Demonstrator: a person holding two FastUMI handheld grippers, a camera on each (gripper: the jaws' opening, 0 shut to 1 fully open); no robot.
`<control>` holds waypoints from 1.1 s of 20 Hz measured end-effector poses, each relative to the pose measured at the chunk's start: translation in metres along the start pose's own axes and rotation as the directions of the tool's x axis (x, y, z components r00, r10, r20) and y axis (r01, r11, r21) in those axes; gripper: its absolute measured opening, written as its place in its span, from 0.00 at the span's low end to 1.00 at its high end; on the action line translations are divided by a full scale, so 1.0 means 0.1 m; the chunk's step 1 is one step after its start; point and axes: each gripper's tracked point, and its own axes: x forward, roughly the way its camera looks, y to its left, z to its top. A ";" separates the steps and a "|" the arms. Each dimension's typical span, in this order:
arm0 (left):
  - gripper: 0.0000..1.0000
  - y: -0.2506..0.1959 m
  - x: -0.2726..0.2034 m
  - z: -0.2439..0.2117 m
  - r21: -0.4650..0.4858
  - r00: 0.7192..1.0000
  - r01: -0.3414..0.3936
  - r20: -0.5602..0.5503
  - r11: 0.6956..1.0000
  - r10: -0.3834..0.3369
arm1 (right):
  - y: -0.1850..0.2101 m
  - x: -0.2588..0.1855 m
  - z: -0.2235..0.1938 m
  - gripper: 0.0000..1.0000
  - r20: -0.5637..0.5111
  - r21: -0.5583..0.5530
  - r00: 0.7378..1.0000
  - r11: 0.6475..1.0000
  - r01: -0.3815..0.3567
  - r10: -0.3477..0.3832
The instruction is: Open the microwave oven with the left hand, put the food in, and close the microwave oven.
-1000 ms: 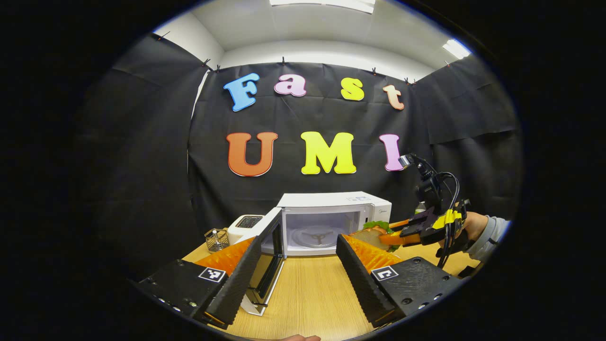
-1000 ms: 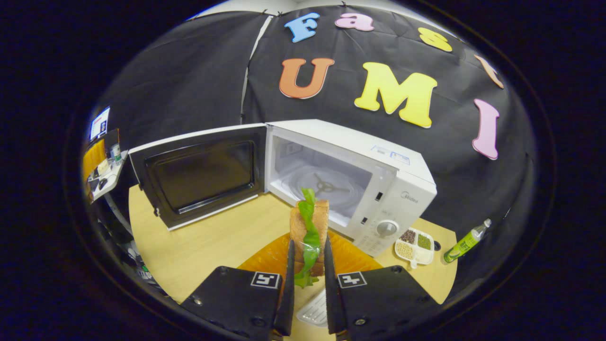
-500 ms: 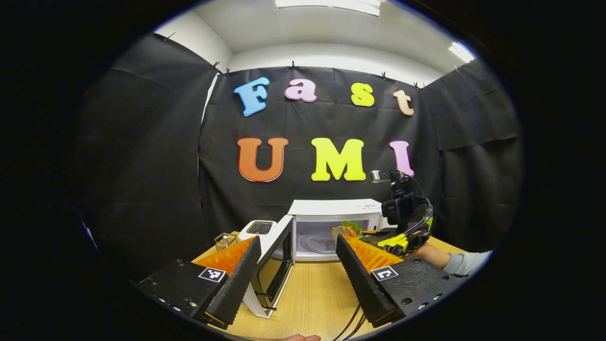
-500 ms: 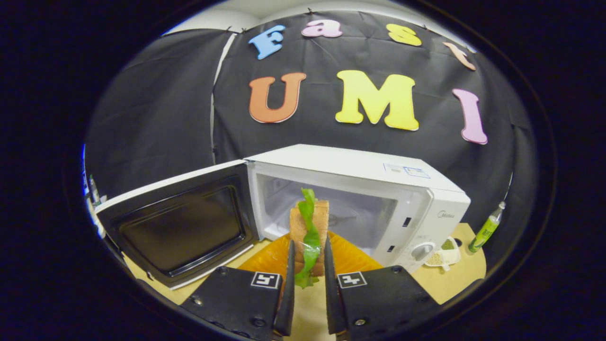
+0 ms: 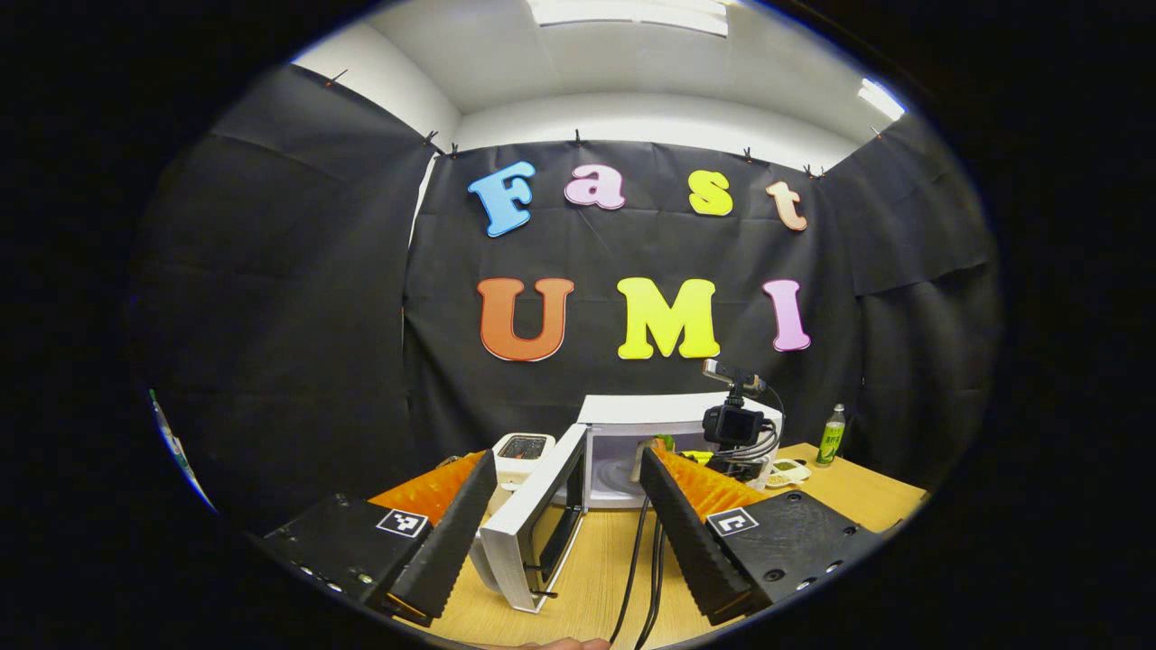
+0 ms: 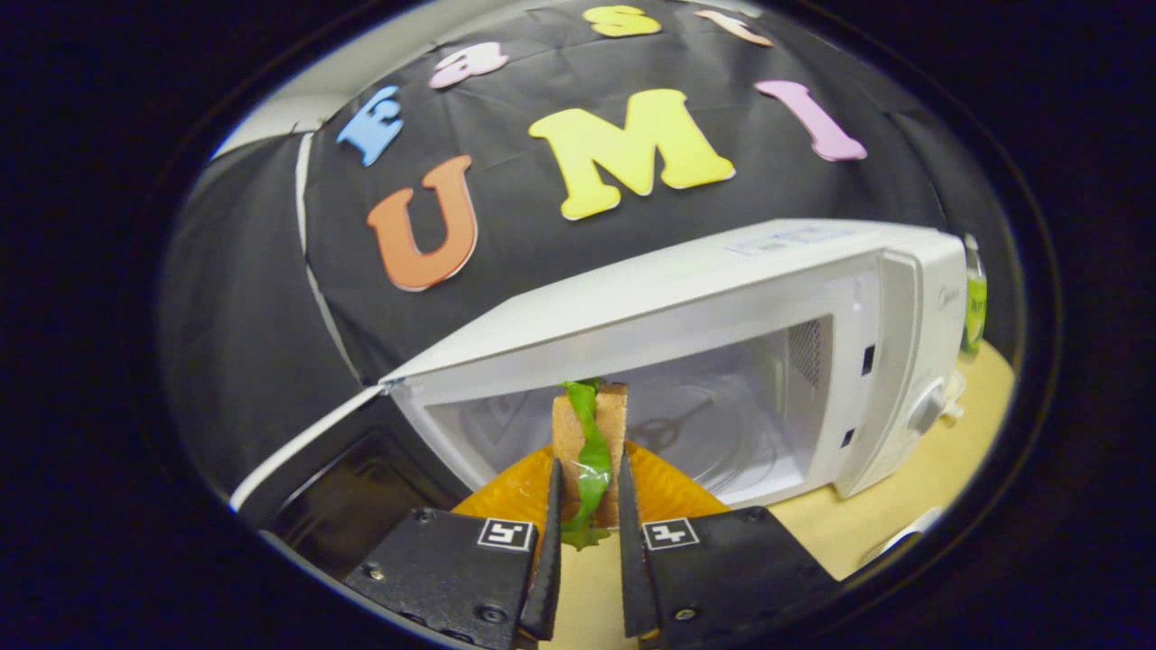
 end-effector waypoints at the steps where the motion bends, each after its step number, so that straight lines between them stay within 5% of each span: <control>1: 0.96 0.00 0.02 -0.02 -0.003 1.000 0.002 -0.007 1.000 -0.002 | 0.00 0.11 -0.03 0.31 0.001 0.113 1.000 0.994 -0.009 0.009; 3: 0.96 0.04 0.02 -0.03 -0.015 1.000 -0.004 -0.017 1.000 0.004 | 0.00 0.31 -0.02 0.31 0.030 0.328 0.999 0.944 -0.034 0.026; 5: 0.96 0.09 0.03 -0.04 0.004 0.999 -0.027 -0.020 1.000 0.027 | -0.17 0.44 0.02 0.24 0.093 0.512 0.995 0.859 -0.014 -0.039; 7: 0.96 0.14 0.02 -0.06 0.026 0.998 -0.054 -0.017 0.998 0.054 | -0.40 0.56 -0.03 0.30 0.121 0.610 0.982 0.791 0.042 -0.145; 9: 0.96 0.14 0.04 -0.09 0.038 0.998 -0.054 -0.014 0.998 0.055 | -0.37 0.65 -0.08 0.31 0.133 0.651 0.980 0.759 0.025 -0.147; 11: 0.96 0.15 0.11 -0.15 0.056 0.998 -0.063 -0.022 0.996 0.064 | -0.40 0.75 -0.15 0.26 0.129 0.655 0.979 0.755 0.036 -0.158; 14: 0.96 0.16 0.16 -0.24 0.061 0.996 -0.068 -0.045 0.996 0.071 | -0.47 0.87 -0.20 0.35 0.133 0.668 0.976 0.743 0.039 -0.171; 16: 0.96 0.20 0.17 -0.27 0.077 0.995 -0.077 -0.050 0.994 0.081 | -0.53 0.92 -0.28 0.28 0.125 0.657 0.975 0.752 0.056 -0.182; 17: 0.96 0.23 0.19 -0.27 0.082 0.995 -0.086 -0.047 0.993 0.090 | -0.53 0.95 -0.30 0.35 0.134 0.643 0.975 0.764 0.051 -0.178; 21: 0.95 0.23 0.30 -0.36 0.031 0.994 -0.084 -0.063 0.996 0.086 | -0.61 0.97 -0.25 0.31 0.169 0.525 0.958 0.844 0.111 -0.231; 22: 0.95 0.24 0.30 -0.38 0.018 0.994 -0.087 -0.068 0.996 0.088 | -0.65 0.98 -0.24 0.42 0.180 0.485 0.952 0.864 0.131 -0.246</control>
